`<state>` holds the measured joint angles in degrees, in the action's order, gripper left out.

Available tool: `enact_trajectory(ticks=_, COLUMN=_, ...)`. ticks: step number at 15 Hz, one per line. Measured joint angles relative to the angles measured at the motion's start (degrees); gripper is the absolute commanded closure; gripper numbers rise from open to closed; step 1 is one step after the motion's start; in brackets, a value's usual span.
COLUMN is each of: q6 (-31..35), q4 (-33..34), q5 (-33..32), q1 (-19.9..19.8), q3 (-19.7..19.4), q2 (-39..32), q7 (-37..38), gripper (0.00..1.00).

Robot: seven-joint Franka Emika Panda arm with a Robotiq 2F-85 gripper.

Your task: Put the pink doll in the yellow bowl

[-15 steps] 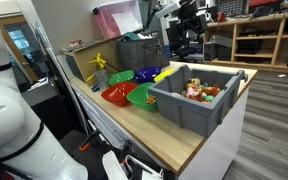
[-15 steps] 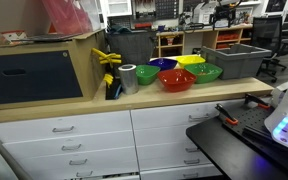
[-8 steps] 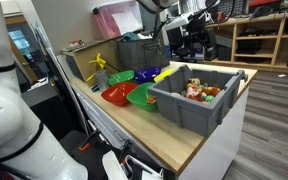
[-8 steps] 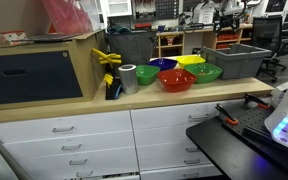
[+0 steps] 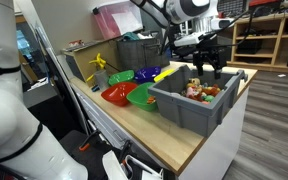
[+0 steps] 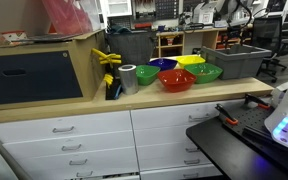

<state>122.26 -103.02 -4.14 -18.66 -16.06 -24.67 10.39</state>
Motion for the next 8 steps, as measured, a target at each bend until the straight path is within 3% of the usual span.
enact_trajectory(ticks=8, q6=0.0, q4=-0.8, q5=3.7, q1=-0.1, q3=2.2, q2=-4.5, q7=-0.2, gripper=0.0)
